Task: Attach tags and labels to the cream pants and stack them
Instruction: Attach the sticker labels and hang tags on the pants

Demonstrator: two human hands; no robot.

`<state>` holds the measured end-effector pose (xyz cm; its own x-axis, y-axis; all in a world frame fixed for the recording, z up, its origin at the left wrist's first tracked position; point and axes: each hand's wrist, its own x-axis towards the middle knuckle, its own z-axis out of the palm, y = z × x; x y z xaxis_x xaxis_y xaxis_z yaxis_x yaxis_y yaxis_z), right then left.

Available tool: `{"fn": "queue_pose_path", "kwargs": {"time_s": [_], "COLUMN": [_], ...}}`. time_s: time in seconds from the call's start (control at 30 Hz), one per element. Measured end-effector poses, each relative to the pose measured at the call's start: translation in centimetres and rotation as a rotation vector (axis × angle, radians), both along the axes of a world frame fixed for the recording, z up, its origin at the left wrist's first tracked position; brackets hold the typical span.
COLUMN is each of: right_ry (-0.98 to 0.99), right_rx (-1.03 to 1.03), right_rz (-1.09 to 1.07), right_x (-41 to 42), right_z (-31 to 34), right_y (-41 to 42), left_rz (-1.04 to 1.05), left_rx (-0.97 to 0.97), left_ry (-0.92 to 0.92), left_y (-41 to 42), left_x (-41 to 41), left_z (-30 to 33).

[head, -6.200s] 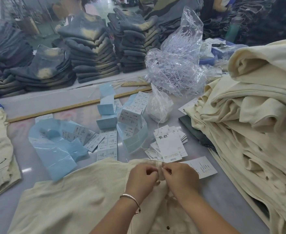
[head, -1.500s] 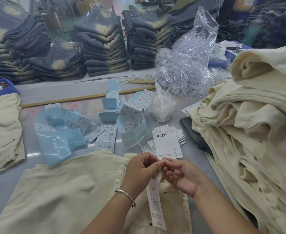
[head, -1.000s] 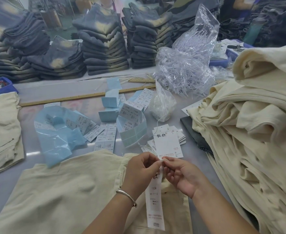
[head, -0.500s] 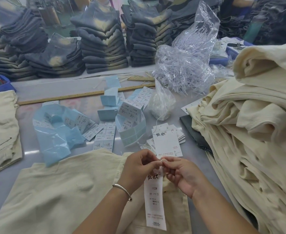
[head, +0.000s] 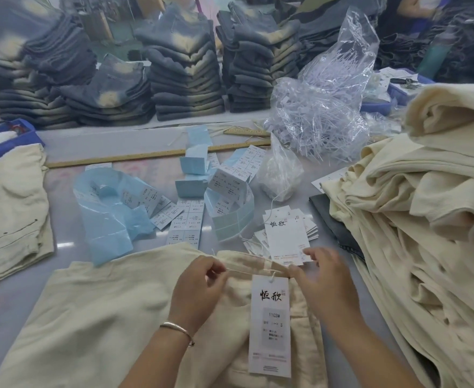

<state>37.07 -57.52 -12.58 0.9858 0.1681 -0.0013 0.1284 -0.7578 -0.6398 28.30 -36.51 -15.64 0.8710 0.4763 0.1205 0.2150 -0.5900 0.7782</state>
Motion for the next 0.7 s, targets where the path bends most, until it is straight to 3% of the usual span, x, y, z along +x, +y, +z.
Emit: {"fn": "queue_pose_path", "kwargs": {"time_s": [0.1,0.2,0.33,0.4,0.47,0.57,0.63,0.7], "right_ry": [0.295,0.450,0.443,0.422,0.415,0.342,0.275,0.246], "right_rx": [-0.083,-0.089,0.147,0.131,0.015,-0.215,-0.187,-0.015], "right_rz": [-0.081,-0.094,-0.101,-0.100,-0.117,-0.143,-0.190,-0.246], "right_x": [-1.2,-3.6,-6.7,-7.9,-9.3,-11.7,-12.5,-12.8], "right_z": [-1.4,-2.9,-3.3,-3.3,-3.2,-3.3,-4.0,-4.6], "right_y": [-0.7,0.2,4.1,6.1,7.9,9.9,10.6,10.6], "left_rz": [0.340,0.458,0.286,0.243,0.369,0.717,0.793,0.798], "left_rx": [0.017,0.017,0.143,0.255,0.332,0.197,0.111,0.046], "left_ry": [0.139,0.319,0.289,0.254,0.300,0.460,0.594,0.640], "left_y": [5.9,9.7,10.8,11.8,13.5,16.5,18.0,19.3], "left_x": [-5.9,-12.2,-15.4,-15.8,-16.5,-18.4,-19.4,-19.9], "left_z": [-1.4,-2.9,-4.3,-4.3,-4.2,-3.4,-2.4,-2.1]}}
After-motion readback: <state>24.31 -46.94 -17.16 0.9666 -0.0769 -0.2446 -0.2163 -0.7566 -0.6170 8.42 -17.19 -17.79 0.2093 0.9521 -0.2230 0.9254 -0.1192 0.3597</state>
